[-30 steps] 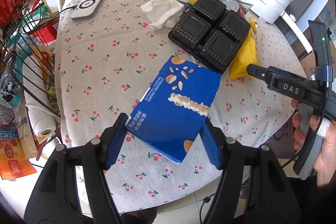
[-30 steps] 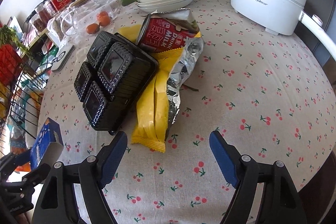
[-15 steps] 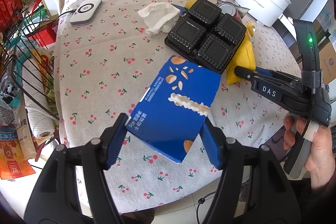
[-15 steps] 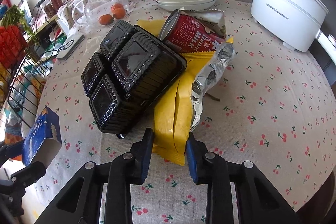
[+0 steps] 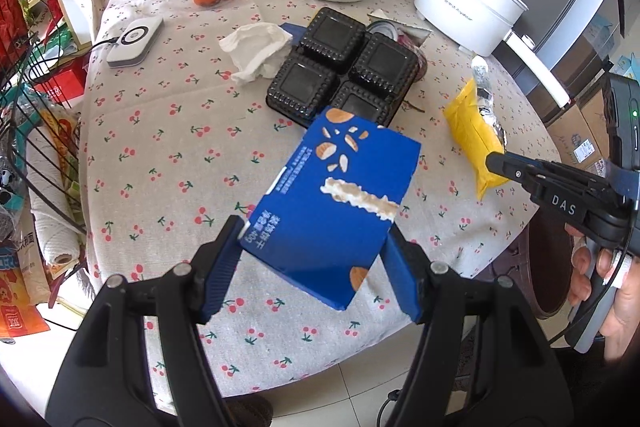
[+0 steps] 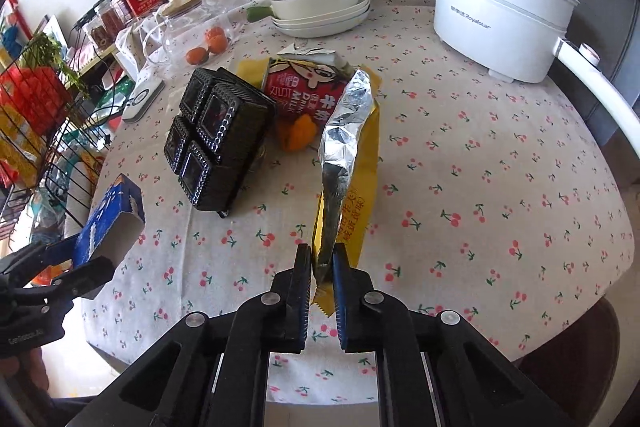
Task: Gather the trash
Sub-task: 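Carry the chip bag and blue box over the bin and release both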
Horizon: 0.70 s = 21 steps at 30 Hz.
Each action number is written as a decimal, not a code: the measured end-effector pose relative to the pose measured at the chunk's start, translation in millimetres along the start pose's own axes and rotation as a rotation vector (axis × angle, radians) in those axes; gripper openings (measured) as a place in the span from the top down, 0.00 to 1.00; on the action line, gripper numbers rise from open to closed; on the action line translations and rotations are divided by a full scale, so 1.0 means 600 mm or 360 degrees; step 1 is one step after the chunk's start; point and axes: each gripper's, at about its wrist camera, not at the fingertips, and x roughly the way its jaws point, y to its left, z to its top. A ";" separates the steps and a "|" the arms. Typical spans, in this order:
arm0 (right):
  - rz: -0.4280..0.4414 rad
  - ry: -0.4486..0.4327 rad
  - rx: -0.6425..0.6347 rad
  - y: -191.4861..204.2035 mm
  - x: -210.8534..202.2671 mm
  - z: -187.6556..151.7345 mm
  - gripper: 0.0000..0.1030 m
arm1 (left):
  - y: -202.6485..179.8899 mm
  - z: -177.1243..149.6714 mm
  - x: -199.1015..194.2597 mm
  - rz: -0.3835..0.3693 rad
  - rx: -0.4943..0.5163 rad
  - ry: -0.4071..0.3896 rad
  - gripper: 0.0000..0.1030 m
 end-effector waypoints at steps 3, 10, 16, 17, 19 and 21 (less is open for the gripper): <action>-0.0001 -0.0011 0.0029 -0.025 -0.023 -0.011 0.89 | -0.016 0.002 0.001 -0.0021 0.0009 -0.0007 0.34; -0.0027 -0.0056 0.0068 -0.075 -0.079 -0.040 0.89 | -0.070 0.002 0.005 -0.0069 0.0071 -0.0023 0.34; -0.0038 -0.0085 0.0102 -0.120 -0.120 -0.072 0.89 | -0.121 0.000 0.012 -0.0127 0.0130 -0.0028 0.34; -0.0043 -0.0090 0.0108 -0.128 -0.126 -0.078 0.89 | -0.129 -0.001 0.015 -0.0134 0.0143 -0.0026 0.34; -0.0057 -0.0099 0.0125 -0.145 -0.137 -0.090 0.89 | -0.144 -0.003 0.019 -0.0146 0.0166 -0.0018 0.34; -0.0071 -0.0105 0.0145 -0.163 -0.146 -0.101 0.89 | -0.157 -0.003 0.025 -0.0155 0.0186 -0.0009 0.34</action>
